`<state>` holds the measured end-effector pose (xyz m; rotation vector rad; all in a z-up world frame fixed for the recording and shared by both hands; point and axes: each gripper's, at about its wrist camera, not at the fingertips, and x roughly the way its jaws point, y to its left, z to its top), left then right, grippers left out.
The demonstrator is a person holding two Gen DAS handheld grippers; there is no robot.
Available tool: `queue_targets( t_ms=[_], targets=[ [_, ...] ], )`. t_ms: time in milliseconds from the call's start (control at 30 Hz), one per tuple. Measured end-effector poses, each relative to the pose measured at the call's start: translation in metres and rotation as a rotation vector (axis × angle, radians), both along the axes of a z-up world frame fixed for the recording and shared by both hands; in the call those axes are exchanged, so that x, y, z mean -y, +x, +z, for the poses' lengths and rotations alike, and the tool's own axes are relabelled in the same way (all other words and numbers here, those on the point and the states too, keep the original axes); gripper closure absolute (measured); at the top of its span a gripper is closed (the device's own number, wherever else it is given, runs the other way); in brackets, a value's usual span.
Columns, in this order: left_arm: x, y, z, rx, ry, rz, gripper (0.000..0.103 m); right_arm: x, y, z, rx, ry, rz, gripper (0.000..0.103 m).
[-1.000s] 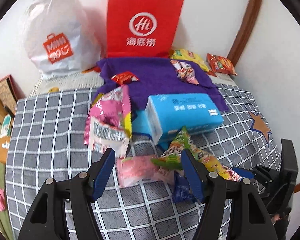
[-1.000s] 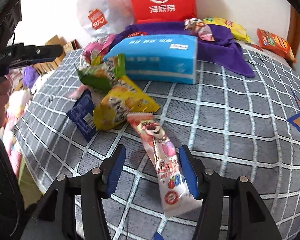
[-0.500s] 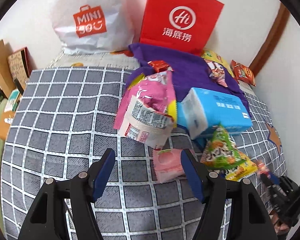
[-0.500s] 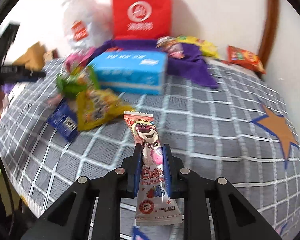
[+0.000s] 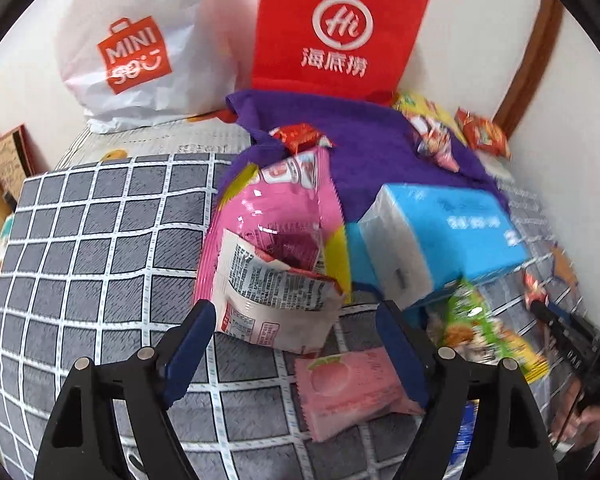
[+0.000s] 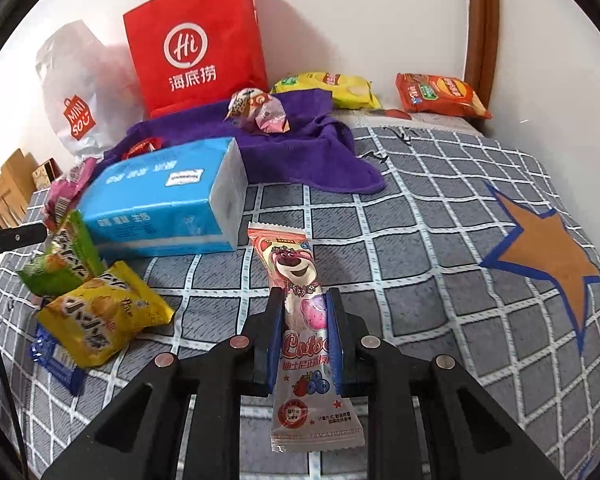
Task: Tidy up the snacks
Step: 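Grasp the white printed snack packet with the left tool while the right tool holds the strip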
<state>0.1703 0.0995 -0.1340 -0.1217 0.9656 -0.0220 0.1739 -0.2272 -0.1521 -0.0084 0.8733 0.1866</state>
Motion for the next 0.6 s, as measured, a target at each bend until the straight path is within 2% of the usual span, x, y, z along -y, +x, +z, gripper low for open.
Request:
queue_targets(
  t_ms=[100, 267, 500, 600],
  targets=[
    [-0.002, 0.006, -0.013, -0.021, 0.022, 0.003, 0.022, -0.005, 0.004, -0.011, -0.032, -0.029, 0.004, 0.082],
    [-0.011, 0.011, -0.023, -0.01, -0.018, -0.001, 0.022, -0.004, 0.007, -0.012, -0.047, -0.043, -0.013, 0.081],
    [-0.019, 0.006, -0.023, 0.006, -0.084, -0.006, 0.024, -0.004, 0.009, -0.011, -0.058, -0.036, -0.018, 0.081],
    [-0.018, 0.003, -0.021, 0.012, -0.091, -0.016, 0.028, -0.002, 0.01, -0.01, -0.063, -0.014, -0.021, 0.08]
  ],
)
